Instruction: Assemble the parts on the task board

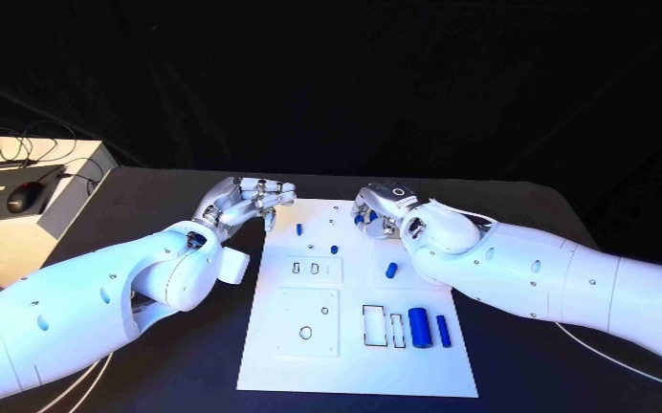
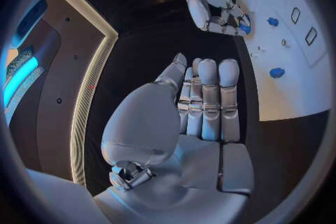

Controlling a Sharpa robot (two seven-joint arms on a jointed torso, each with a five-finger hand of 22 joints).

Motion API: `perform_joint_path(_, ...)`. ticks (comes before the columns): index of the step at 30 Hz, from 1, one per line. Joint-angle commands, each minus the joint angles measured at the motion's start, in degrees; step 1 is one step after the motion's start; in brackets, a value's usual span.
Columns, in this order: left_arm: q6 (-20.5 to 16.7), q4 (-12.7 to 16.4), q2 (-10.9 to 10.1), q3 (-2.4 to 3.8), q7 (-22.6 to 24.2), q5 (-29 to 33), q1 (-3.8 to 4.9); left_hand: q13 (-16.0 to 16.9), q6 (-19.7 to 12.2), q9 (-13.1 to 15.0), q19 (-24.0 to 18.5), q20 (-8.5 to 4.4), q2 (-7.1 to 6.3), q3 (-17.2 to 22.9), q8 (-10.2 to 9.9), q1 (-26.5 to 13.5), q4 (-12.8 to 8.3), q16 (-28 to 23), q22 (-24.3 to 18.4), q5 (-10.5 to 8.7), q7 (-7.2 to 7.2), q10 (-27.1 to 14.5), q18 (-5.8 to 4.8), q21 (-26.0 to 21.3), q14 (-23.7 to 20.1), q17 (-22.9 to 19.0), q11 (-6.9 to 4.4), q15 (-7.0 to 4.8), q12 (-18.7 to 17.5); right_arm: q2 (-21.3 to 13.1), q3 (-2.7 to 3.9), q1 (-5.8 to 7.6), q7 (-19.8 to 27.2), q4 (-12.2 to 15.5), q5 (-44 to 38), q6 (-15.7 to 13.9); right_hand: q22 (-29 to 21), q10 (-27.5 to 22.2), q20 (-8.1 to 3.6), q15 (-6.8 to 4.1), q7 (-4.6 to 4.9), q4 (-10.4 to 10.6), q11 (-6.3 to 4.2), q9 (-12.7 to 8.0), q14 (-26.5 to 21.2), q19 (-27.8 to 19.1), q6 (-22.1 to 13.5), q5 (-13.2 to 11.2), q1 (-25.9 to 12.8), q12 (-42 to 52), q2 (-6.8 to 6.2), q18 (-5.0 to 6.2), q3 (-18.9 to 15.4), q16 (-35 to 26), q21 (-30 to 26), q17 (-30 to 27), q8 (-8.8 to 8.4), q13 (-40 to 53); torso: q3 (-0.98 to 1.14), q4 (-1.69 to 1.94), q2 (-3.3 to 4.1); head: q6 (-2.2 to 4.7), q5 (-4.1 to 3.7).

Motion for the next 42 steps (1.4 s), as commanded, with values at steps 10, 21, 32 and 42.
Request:
perform_joint_path(10, 1.03, 0.07, 0.23, 0.04, 0.32, 0.16, -0.03, -0.07, -0.48, 0.03, 0.44, -0.06, 0.02, 0.34, 0.06, -0.28, -0.07, -0.27, 0.17, -0.02, 0.12, -0.22, 1.51, 0.26, 0.28, -0.07, 0.42, -0.04, -0.33, 2.07, 0.51, 0.04, -2.77, -1.34, -2.45, -7.99, 2.62, 3.05, -0.44, -0.24, 0.18, -0.19, -2.34, -0.09, 0.27, 1.25, 0.35, -0.29, 1.55, 0.15, 1.81, 0.28, -0.08, -0.39, -1.47, 0.72, 0.36, 0.04, -0.10, 0.04, 0.21, 0.56, -0.04)
perform_joint_path(21, 0.97, 0.47, 0.15, 0.05, 0.39, 0.16, -0.02, -0.10, -0.50, 0.03, 0.41, -0.05, 0.02, 0.36, 0.07, -0.29, -0.06, -0.27, 0.23, -0.03, 0.12, -0.37, 1.50, 0.24, 0.25, -0.09, 0.48, 0.00, -0.43, 4.77, 0.70, 0.02, -2.70, -4.20, -2.80, -9.47, 4.28, 3.05, -0.45, -0.25, 0.21, -0.09, -2.33, -0.09, 0.38, 1.76, 0.38, -0.40, 1.63, 0.15, 1.69, 0.24, -0.06, -0.46, -2.59, 1.16, 0.36, 0.04, -0.20, 0.19, 0.49, 0.53, -0.02)
perform_joint_path(32, 0.96, 1.08, 0.01, 0.20, 0.36, 0.15, 0.01, -0.12, -0.51, 0.03, 0.44, -0.03, 0.01, 0.39, 0.07, -0.27, -0.08, -0.24, 0.39, -0.02, 0.12, -0.45, 1.50, 0.29, 0.23, -0.10, 0.51, 0.01, -0.51, 6.58, 0.72, -0.21, -2.29, -6.33, -2.78, -9.31, 6.87, 3.02, -0.45, -0.23, 0.22, -0.05, -2.34, -0.05, 0.42, 2.82, 0.35, -0.31, 1.65, 0.16, 1.64, 0.18, -0.01, -0.65, -5.29, 1.42, 0.37, 0.01, -0.56, 0.86, 1.23, 0.74, -0.32)
perform_joint_path(42, 0.93, 1.42, -0.09, 0.52, 0.32, 0.11, 0.04, -0.12, -0.51, 0.03, 0.44, -0.03, 0.01, 0.39, 0.07, -0.27, -0.08, -0.24, 0.39, -0.02, 0.12, -0.45, 1.50, 0.29, 0.23, -0.10, 0.51, 0.01, -0.51, 7.25, 0.72, -0.29, -2.12, -7.47, -2.78, -8.71, 6.87, 3.02, -0.45, -0.23, 0.22, -0.05, -2.34, -0.05, 0.42, 2.82, 0.35, -0.31, 1.65, 0.16, 1.64, 0.18, -0.01, -0.65, -5.29, 1.42, 0.37, 0.01, -0.78, 1.13, 1.76, 0.73, -0.51)
